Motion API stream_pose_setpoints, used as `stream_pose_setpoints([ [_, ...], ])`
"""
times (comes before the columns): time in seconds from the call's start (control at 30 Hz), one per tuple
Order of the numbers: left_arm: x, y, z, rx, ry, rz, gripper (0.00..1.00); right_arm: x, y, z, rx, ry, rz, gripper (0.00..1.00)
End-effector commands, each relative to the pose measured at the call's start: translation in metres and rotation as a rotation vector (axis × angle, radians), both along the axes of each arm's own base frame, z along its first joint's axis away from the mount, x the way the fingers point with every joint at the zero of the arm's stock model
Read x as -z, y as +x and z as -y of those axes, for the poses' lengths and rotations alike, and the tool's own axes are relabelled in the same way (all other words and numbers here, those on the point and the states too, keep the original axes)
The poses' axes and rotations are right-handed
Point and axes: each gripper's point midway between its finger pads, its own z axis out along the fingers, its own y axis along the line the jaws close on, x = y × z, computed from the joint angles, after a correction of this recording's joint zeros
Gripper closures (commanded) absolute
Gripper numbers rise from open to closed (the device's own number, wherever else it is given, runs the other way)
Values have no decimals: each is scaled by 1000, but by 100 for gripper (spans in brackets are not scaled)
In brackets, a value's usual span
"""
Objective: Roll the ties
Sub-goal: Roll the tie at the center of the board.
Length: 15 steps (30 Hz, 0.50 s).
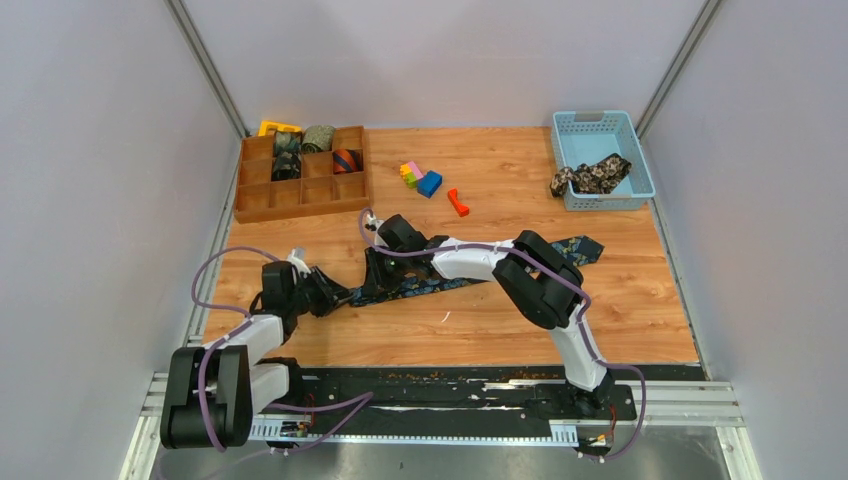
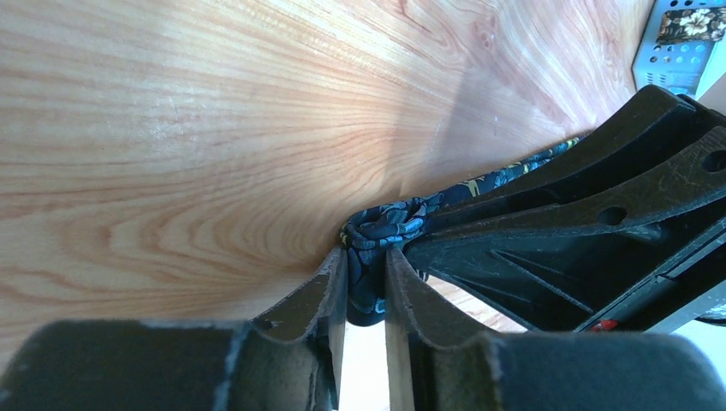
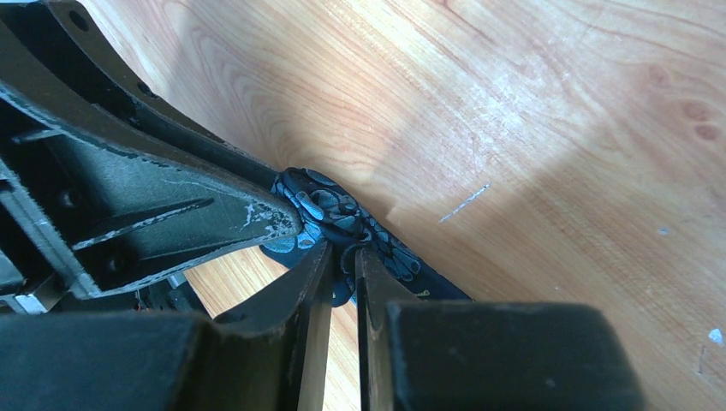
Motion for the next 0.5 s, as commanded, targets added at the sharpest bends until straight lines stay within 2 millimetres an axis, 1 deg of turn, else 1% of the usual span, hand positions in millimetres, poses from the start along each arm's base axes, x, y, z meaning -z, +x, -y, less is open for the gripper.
stream_pose_setpoints([
  [0.0, 3, -3, -1, 12, 18, 22, 79, 33, -11, 21, 2, -124, -50, 85],
  [0.1, 2, -1, -5, 24, 53, 23, 91, 22, -9, 15, -7, -102, -41, 81],
  [0.23, 4, -2, -10, 28, 97, 3, 100, -10, -2, 7, -37, -81, 3, 69],
  [0.37, 0, -3, -16, 35, 148, -9, 100, -43, 7, 4, -48, -76, 68, 60],
  [0.47, -1, -7, -23, 28, 200, -24, 100, -62, 8, 4, -62, -74, 88, 56],
])
